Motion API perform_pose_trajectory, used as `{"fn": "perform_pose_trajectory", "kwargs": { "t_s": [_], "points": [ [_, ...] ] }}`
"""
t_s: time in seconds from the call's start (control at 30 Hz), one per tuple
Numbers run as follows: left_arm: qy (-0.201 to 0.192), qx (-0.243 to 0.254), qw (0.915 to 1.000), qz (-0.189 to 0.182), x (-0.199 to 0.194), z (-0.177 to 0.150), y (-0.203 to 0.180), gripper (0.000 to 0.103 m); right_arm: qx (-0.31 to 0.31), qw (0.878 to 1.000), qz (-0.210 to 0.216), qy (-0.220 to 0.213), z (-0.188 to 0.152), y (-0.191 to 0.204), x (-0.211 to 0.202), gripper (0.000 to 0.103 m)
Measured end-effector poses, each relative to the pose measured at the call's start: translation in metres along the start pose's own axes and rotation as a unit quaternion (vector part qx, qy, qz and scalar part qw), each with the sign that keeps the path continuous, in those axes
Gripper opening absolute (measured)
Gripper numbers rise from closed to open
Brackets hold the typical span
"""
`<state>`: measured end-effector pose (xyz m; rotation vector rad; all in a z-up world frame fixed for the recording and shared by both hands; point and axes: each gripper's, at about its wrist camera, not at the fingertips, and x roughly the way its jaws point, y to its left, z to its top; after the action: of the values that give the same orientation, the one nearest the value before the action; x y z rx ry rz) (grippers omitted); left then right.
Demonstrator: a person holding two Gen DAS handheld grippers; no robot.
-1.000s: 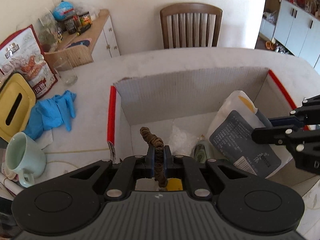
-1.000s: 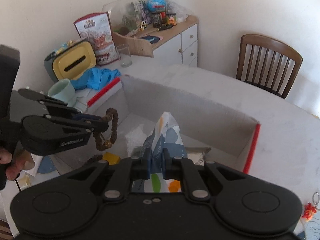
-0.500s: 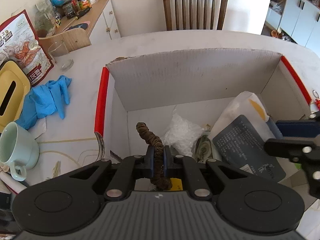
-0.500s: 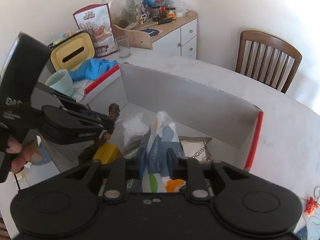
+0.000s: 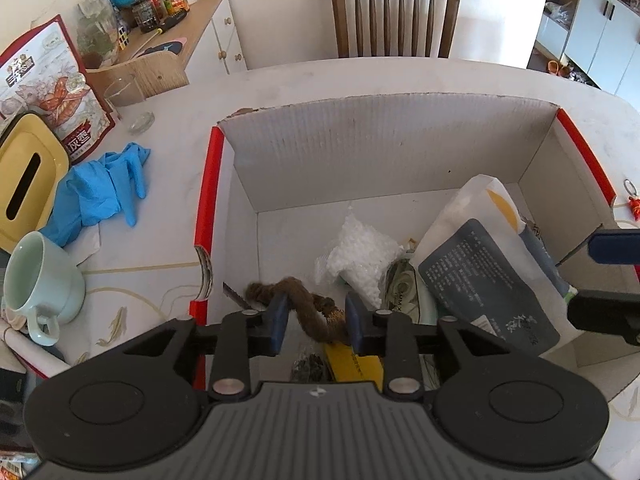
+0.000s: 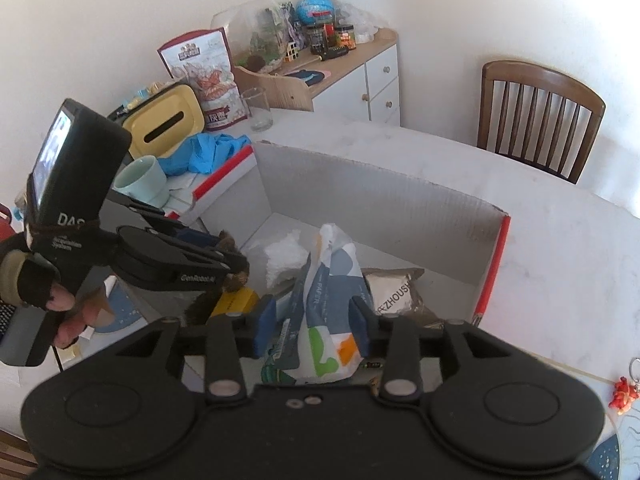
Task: Organize objects
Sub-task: 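Open both grippers to drop the keychain and clear bag in the box, then move both grippers back over the table toward the remaining items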
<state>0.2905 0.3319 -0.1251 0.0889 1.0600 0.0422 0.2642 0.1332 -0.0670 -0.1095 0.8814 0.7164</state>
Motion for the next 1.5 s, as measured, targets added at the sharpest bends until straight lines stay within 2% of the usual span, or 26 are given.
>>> {"fn": "perform_pose_trajectory", "kwargs": {
  "t_s": [0.13,0.2,0.27,0.57,0.7,0.8,0.97,1.33,1.5],
  "points": [
    [-0.005,-0.007,0.9999,-0.004,-0.008,-0.002,0.000,0.035,-0.003,1.000,0.003,-0.007,-0.002,0.002,-0.012,0.054],
    [-0.013,-0.009,0.9999,-0.007,-0.015,-0.004,-0.001,0.054,-0.005,1.000,0.004,-0.010,-0.003,0.003,-0.019,0.054],
    [-0.025,-0.010,0.9996,-0.008,-0.024,-0.005,-0.003,0.064,-0.006,1.000,0.004,-0.013,-0.004,0.003,-0.025,0.056],
    [-0.054,-0.026,0.9981,-0.017,-0.057,-0.009,-0.013,0.070,-0.006,0.999,0.010,-0.040,-0.008,-0.005,-0.062,0.067],
    [-0.066,-0.030,0.9970,-0.026,-0.072,-0.011,-0.021,0.076,-0.011,0.998,0.010,-0.056,-0.012,-0.010,-0.083,0.076],
    [-0.078,-0.034,0.9959,-0.032,-0.084,-0.012,-0.029,0.082,-0.014,0.997,0.000,-0.073,-0.016,-0.015,-0.100,0.088],
    [-0.096,-0.039,0.9934,-0.049,-0.103,-0.015,-0.047,0.083,-0.009,0.996,-0.006,-0.088,-0.025,-0.034,-0.126,0.099],
    [-0.130,-0.037,0.9873,-0.083,-0.133,-0.021,-0.101,0.088,0.013,0.995,-0.024,-0.095,-0.056,-0.093,-0.172,0.101],
    [-0.146,-0.026,0.9841,-0.098,-0.138,-0.026,-0.133,0.102,0.018,0.994,-0.039,-0.099,-0.069,-0.119,-0.188,0.101]
  ]
}}
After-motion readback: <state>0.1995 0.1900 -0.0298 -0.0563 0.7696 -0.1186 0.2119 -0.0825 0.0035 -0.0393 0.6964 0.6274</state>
